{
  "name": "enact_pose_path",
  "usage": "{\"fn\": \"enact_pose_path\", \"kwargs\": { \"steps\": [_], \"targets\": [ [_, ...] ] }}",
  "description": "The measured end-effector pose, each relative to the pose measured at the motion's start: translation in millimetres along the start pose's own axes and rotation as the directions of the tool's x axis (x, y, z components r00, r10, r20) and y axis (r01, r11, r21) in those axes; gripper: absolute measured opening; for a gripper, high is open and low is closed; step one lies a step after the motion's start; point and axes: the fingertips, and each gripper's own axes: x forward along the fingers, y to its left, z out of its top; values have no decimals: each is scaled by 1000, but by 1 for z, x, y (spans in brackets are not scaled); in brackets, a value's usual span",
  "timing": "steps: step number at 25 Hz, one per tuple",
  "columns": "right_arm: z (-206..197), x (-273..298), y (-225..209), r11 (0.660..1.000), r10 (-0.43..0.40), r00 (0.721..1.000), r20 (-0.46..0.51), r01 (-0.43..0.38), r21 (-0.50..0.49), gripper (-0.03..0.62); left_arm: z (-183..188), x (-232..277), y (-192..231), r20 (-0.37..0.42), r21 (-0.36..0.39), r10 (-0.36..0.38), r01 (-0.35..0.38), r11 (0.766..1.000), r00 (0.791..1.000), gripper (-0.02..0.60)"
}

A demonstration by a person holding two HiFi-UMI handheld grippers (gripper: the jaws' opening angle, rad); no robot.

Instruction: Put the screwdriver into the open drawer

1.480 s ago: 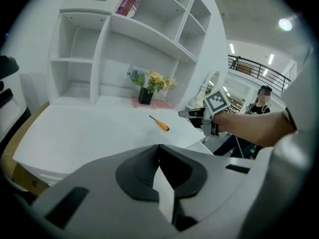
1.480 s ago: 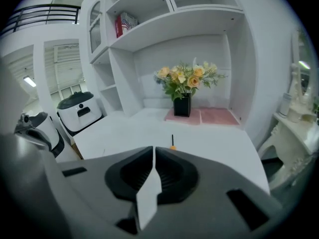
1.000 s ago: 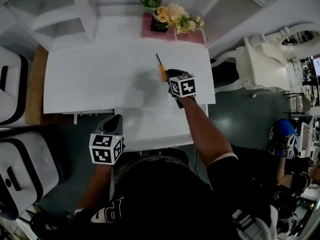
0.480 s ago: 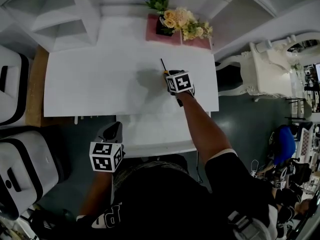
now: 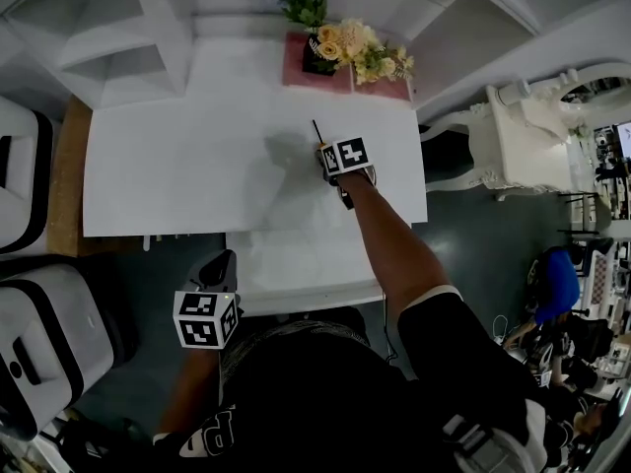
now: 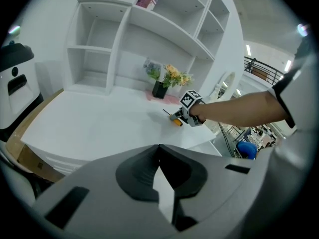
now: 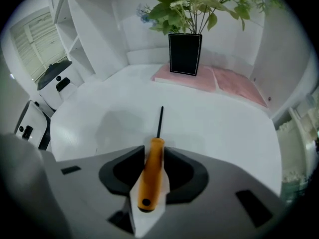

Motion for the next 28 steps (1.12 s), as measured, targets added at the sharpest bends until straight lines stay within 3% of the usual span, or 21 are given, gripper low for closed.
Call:
{"fn": "enact_pose_path", "kwargs": {
  "steps": [14, 19, 28],
  "targets": [
    [0, -17, 2, 996, 43, 999, 13, -44, 73, 98, 1, -15, 4, 23, -1, 4, -4, 1000, 1000, 11],
    [-6, -35, 6, 990, 64, 996, 55, -71, 121, 98, 3, -19, -4, 34, 24, -15, 14, 1000, 999, 11],
    [-19, -85, 10, 989, 94, 983, 157, -110, 96, 97, -2, -21, -32, 59, 67, -25, 21, 998, 998, 11]
  ]
}}
